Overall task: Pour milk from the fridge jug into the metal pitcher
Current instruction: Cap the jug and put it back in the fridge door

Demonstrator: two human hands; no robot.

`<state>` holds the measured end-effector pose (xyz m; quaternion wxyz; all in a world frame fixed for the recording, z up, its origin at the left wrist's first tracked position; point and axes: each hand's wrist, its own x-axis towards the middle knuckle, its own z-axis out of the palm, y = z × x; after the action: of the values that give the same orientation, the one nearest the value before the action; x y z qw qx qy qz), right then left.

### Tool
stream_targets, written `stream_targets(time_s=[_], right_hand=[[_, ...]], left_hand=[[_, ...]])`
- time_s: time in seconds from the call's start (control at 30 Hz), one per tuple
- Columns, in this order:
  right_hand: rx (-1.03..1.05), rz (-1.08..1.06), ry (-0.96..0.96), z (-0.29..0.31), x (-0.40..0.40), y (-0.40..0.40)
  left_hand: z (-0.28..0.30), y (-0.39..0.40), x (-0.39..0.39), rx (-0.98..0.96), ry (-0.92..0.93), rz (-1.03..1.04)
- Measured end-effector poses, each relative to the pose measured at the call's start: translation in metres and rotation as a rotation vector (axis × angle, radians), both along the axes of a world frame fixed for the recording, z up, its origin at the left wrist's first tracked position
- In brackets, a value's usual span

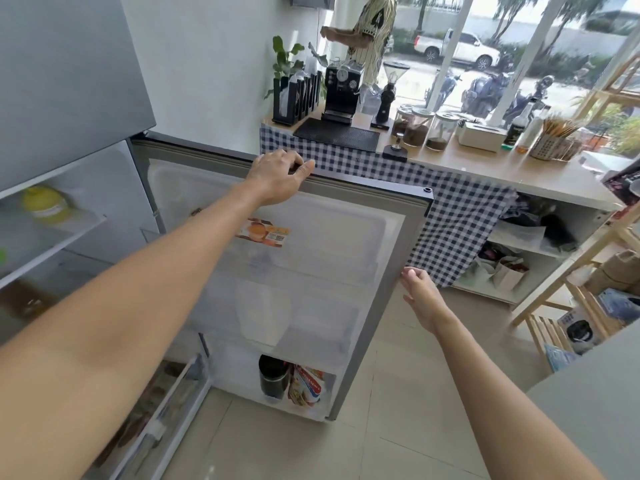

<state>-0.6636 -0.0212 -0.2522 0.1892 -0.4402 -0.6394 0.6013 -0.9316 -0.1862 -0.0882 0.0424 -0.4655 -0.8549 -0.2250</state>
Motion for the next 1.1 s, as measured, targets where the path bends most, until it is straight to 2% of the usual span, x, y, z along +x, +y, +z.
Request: stream_targets(time_s=[0.1, 0.2, 0.37, 0.63, 0.97, 1.1], right_hand=[[0.05, 0.092, 0.048, 0.001, 0.008, -0.023], [0.185, 0.206, 0.013, -0.005, 0.018, -0.052], [0.331, 0.33, -0.117, -0.009, 0.053, -0.108], [0.676, 0.532, -0.101, -0.045, 0.089, -0.199], [0.779, 0.583, 0.13, -0.063, 0.103, -0.324], [0.761, 0.625, 0.196, -0.065, 0.095, -0.368]], left_hand=[[0.003, -0.015, 0.015, 0.007, -0.036, -0.014], [0.003, -0.027, 0.04, 0.016, -0.068, -0.097], [-0.007, -0.045, 0.092, -0.053, 0.056, -0.238], [-0.017, -0.123, 0.171, -0.084, 0.197, -0.323], [-0.011, -0.258, 0.197, -0.157, 0.212, -0.276], [-0.004, -0.311, 0.192, -0.224, 0.189, -0.229]])
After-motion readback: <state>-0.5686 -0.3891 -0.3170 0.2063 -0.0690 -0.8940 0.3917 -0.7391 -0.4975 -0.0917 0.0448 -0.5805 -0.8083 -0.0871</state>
